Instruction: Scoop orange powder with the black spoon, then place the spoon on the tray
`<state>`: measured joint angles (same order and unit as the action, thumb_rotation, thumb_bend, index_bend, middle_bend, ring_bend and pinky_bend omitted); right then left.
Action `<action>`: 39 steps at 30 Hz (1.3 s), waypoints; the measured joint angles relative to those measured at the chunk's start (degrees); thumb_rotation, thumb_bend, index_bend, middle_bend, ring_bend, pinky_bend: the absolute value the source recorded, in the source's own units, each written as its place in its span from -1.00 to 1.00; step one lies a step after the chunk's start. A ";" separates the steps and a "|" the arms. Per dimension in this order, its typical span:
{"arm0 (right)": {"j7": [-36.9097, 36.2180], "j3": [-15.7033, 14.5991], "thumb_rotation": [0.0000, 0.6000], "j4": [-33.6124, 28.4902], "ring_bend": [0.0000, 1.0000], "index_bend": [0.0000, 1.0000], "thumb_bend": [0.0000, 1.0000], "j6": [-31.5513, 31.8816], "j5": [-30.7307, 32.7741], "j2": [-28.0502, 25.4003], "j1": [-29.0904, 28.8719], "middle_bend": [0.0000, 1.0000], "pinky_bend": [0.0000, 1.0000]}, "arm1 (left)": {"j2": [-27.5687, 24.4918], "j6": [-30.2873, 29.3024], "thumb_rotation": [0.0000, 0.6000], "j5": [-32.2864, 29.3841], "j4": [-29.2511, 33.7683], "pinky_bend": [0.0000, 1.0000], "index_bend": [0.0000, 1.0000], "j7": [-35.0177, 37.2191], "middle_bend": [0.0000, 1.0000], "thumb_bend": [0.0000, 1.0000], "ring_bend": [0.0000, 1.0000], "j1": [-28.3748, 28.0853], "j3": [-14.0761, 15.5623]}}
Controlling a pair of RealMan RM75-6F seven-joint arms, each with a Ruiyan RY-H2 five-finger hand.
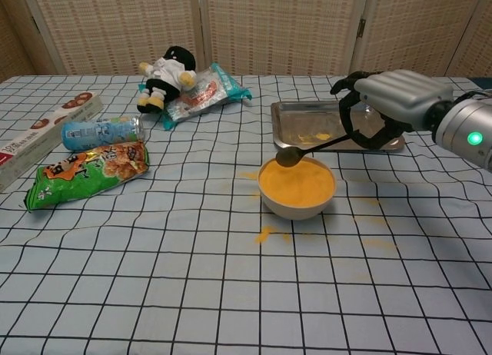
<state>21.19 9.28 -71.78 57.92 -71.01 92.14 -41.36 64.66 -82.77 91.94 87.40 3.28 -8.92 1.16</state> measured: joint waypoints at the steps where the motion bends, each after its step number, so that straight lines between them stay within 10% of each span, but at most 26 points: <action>1: -0.16 0.07 1.00 0.73 -1.00 0.79 0.12 -0.51 0.17 0.26 -0.17 -0.77 -0.77 | 0.01 0.06 1.00 -0.03 -0.02 -0.80 -1.00 0.01 -1.00 -0.20 -1.00 -0.02 0.00; 39: -2.72 -4.43 1.00 -6.58 -1.00 0.79 0.13 0.61 -6.01 -4.21 3.08 -0.77 -0.75 | 0.20 -0.08 1.00 0.23 0.22 -0.80 -1.00 -0.46 -1.00 -0.21 -1.00 -0.01 0.12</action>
<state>18.47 4.85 -78.36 58.52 -77.02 87.92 -38.29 64.86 -82.86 92.17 87.62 2.81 -8.93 1.28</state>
